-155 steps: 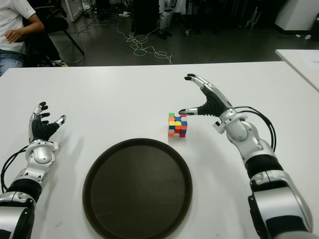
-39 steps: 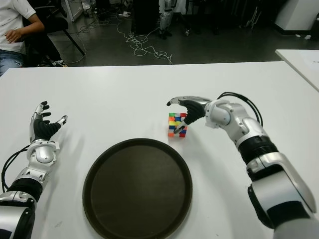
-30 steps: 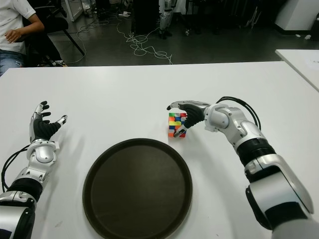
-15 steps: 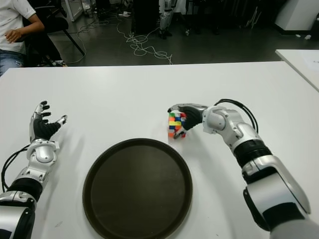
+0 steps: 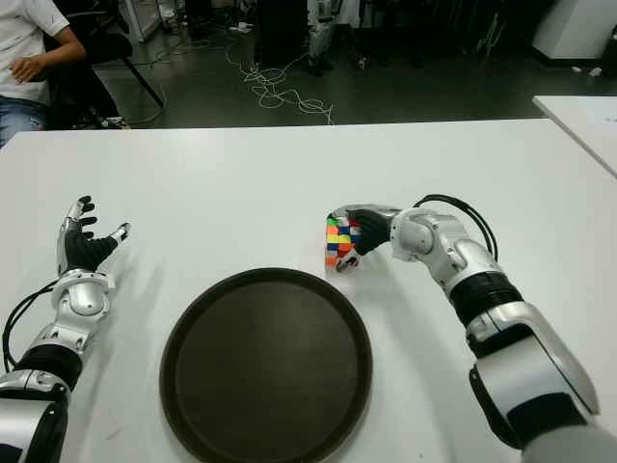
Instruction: Pick up the Rubik's Cube and put it in the plate
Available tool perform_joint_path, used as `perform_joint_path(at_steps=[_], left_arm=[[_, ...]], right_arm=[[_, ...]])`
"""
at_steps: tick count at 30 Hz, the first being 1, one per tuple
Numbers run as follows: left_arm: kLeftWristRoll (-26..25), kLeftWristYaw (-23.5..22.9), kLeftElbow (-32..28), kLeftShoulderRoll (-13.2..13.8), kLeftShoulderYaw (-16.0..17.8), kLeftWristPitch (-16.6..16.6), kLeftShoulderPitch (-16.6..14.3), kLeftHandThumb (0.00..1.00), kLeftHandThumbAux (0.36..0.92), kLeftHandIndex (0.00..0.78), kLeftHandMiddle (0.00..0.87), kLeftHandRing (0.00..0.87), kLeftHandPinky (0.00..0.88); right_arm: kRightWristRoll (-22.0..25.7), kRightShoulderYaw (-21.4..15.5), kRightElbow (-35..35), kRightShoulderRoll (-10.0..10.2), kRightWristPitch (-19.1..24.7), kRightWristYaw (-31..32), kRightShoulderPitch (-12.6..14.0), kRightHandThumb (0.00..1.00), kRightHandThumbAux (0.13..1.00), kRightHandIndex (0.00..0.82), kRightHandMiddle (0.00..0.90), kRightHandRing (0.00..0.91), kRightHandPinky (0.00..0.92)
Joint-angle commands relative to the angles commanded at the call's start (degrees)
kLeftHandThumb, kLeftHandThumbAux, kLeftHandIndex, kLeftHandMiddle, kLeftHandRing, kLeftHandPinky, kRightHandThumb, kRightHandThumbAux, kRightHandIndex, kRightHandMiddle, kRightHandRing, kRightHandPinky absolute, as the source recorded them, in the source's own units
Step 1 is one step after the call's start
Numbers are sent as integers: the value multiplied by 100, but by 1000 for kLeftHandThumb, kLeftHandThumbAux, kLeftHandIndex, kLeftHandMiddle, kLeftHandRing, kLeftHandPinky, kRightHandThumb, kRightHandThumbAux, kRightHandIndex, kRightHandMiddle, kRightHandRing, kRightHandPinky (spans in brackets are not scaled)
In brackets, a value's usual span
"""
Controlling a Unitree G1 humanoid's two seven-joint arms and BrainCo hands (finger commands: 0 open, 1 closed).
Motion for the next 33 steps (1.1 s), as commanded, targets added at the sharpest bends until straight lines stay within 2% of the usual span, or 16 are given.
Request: perform_joint_path(at_steps=[5,11,22,33], left_arm=[[10,-19,-25,8,-10,36,3,300,761,111,176,182,218],[0,-33,-36,7,-4,17,12,305,764,113,198,214,261],[-76,-73,25,9,55,-86,11,301,764,120,188,206,256],[-50,-89,65,37,36,-32,-7,272,757,114,174,189,228]], right_arm=[[-33,23,44,1,7,-15,3,0,678,29,62,32,0],[-44,29,6,15,62,-14,30,0,680,20,54,30,0],[-5,0,-13,77,179,-62,69,0,693,2,43,27,0],[43,-2,121,149,243,54,22,0,721,11,62,43,0]])
